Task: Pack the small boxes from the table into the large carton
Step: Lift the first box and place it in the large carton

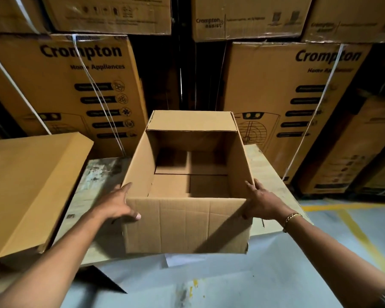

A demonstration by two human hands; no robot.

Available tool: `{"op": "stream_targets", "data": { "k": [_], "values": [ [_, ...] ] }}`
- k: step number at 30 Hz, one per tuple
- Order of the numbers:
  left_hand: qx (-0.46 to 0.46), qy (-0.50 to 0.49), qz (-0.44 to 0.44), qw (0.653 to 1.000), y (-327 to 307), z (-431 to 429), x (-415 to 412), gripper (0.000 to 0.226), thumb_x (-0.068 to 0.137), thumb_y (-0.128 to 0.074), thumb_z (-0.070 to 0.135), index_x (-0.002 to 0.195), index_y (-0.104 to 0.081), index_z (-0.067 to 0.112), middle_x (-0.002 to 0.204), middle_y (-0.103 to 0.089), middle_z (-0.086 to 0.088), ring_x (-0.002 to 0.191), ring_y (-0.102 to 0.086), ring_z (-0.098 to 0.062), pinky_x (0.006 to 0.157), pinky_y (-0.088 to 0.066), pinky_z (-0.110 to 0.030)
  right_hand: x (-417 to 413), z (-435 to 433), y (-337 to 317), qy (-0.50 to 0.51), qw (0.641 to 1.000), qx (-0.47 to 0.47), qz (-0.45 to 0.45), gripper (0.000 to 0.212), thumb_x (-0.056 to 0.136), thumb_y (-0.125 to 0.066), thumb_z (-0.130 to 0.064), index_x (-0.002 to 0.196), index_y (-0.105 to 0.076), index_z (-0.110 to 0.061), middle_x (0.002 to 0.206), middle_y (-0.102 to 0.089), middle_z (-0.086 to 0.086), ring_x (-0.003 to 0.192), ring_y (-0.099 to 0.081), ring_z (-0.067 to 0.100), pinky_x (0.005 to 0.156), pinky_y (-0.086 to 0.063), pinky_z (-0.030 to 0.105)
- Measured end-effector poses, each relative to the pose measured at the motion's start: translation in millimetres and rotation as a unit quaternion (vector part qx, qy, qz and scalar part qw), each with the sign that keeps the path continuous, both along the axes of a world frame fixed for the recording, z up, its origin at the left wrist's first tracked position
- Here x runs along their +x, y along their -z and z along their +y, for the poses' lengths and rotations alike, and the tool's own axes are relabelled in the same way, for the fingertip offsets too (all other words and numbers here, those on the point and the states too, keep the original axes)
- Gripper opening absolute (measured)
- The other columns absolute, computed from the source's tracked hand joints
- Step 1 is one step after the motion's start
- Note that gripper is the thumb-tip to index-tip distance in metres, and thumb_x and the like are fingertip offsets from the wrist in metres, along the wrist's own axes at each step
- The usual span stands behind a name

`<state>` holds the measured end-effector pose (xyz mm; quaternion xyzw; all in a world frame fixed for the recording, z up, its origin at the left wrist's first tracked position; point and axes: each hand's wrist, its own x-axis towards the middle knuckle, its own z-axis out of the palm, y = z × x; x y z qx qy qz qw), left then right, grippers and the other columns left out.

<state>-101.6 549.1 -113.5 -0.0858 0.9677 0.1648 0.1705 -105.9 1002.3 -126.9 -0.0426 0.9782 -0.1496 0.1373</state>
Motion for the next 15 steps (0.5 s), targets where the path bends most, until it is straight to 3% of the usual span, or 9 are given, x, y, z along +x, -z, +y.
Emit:
{"op": "stream_targets", "data": {
  "k": [2, 4, 5, 7, 9, 11, 15],
  "values": [
    [0.100, -0.021, -0.008, 0.995, 2.0, -4.3, 2.2, 0.151, 0.045, -0.082, 0.078, 0.155, 0.015, 0.039, 0.166, -0.009, -0.005, 0.148, -0.024, -0.033, 0.116, -0.031, -0.050, -0.7, 7.9, -7.3, 0.051, 0.980, -0.187, -0.054, 0.132, 0.067, -0.082, -0.064, 0.161, 0.004, -0.027, 0.168, -0.012, 0.008, 0.146, -0.035, 0.032, 0.115, -0.038, 0.040],
    [0.177, -0.075, 0.003, 0.981, -0.3, -3.0, 1.3, 0.142, 0.054, -0.072, 0.084, 0.154, 0.018, 0.039, 0.164, -0.020, -0.008, 0.142, -0.034, -0.035, 0.107, -0.037, -0.046, -3.0, 7.0, -9.9, 0.140, 0.949, -0.280, -0.046, 0.122, 0.078, -0.071, -0.067, 0.160, 0.010, -0.028, 0.164, -0.027, 0.009, 0.142, -0.042, 0.033, 0.111, -0.041, 0.042],
    [0.179, -0.097, 0.016, 0.979, -1.8, 0.9, -1.0, 0.130, 0.065, -0.070, 0.079, 0.157, 0.011, 0.036, 0.161, -0.029, -0.010, 0.138, -0.041, -0.036, 0.101, -0.039, -0.043, -7.6, 4.8, -7.8, 0.178, 0.948, -0.262, -0.031, 0.111, 0.085, -0.066, -0.063, 0.160, 0.007, -0.026, 0.159, -0.036, 0.012, 0.134, -0.050, 0.035, 0.104, -0.046, 0.043],
    [0.147, -0.129, 0.052, 0.979, -4.0, 9.4, -10.9, 0.094, 0.083, -0.070, 0.058, 0.156, -0.021, 0.024, 0.147, -0.049, -0.013, 0.126, -0.053, -0.034, 0.095, -0.043, -0.041, -19.6, -4.8, -3.7, 0.215, 0.959, -0.183, -0.026, 0.080, 0.092, -0.059, -0.045, 0.156, -0.018, -0.019, 0.145, -0.053, 0.015, 0.118, -0.060, 0.036, 0.096, -0.053, 0.044],
    [0.118, -0.162, 0.068, 0.977, -5.9, 12.0, -25.5, 0.068, 0.087, -0.070, 0.048, 0.143, -0.045, 0.016, 0.133, -0.061, -0.014, 0.108, -0.059, -0.030, 0.091, -0.045, -0.039, -29.6, -16.6, -2.9, 0.238, 0.961, -0.133, -0.035, 0.053, 0.090, -0.053, -0.031, 0.139, -0.040, -0.015, 0.129, -0.062, 0.017, 0.110, -0.061, 0.036, 0.095, -0.052, 0.045],
    [0.109, -0.184, 0.051, 0.975, -5.1, 9.5, -42.3, 0.059, 0.087, -0.071, 0.041, 0.134, -0.055, 0.010, 0.123, -0.065, -0.015, 0.095, -0.058, -0.027, 0.087, -0.048, -0.037, -38.4, -23.0, 1.1, 0.259, 0.959, -0.115, -0.029, 0.039, 0.089, -0.051, -0.026, 0.126, -0.045, -0.015, 0.121, -0.065, 0.017, 0.106, -0.061, 0.037, 0.093, -0.051, 0.046],
    [0.084, -0.190, 0.045, 0.977, -2.4, 13.6, -62.5, 0.040, 0.089, -0.068, 0.021, 0.122, -0.062, 0.000, 0.114, -0.066, -0.023, 0.093, -0.060, -0.032, 0.077, -0.045, -0.032, -51.4, -18.0, 10.4, 0.260, 0.962, -0.082, 0.006, 0.030, 0.086, -0.054, -0.026, 0.115, -0.050, -0.018, 0.110, -0.068, 0.014, 0.096, -0.063, 0.035, 0.085, -0.054, 0.042]
  ]
}}
